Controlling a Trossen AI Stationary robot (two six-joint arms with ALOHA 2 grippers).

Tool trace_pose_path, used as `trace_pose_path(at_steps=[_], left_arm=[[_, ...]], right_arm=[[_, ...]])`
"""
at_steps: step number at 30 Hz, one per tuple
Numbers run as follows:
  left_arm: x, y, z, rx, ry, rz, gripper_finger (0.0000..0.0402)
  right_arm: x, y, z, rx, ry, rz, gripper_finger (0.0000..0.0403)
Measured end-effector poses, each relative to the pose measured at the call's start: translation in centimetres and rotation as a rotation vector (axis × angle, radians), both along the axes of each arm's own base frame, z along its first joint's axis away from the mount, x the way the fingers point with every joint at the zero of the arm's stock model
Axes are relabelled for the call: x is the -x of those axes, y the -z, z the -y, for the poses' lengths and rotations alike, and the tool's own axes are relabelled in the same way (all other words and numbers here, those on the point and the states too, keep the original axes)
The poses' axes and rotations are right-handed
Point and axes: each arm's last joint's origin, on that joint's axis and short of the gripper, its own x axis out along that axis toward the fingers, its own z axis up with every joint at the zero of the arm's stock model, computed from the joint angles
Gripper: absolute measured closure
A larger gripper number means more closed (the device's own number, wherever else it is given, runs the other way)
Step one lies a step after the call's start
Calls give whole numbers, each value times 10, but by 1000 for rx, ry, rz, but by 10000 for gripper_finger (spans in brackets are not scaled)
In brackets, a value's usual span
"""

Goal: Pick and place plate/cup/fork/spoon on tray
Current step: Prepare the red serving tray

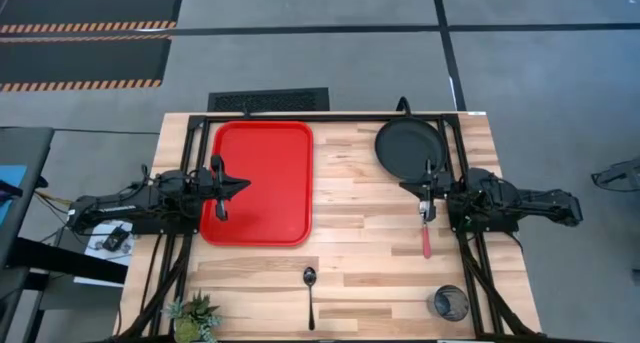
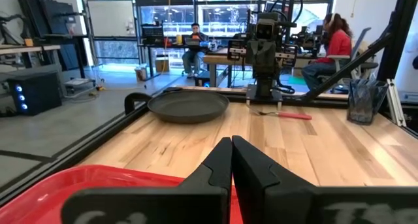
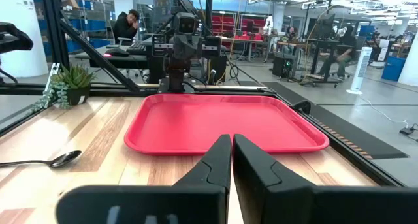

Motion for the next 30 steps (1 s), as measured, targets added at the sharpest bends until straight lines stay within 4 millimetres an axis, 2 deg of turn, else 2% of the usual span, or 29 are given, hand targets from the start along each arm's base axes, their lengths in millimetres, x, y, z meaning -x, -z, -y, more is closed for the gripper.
trace_pose_path(at_steps=[9, 16, 19, 22, 27, 30], left_arm=[[0, 0, 0, -4, 0, -1, 401], [1, -2, -4, -266, -157, -48, 401], [1, -2, -5, -291, -172, -56, 401], [1, -2, -4, -223, -149, -34, 401], [0, -3, -1, 22, -37, 32, 401], [0, -3, -1, 106, -20, 51, 401]], right_arm=[[0, 0, 0, 0, 0, 0, 361], [0, 0, 0, 0, 0, 0, 361], [0, 0, 0, 0, 0, 0, 361], [0, 0, 0, 0, 0, 0, 361], [0, 0, 0, 0, 0, 0, 361], [0, 0, 0, 0, 0, 0, 361]])
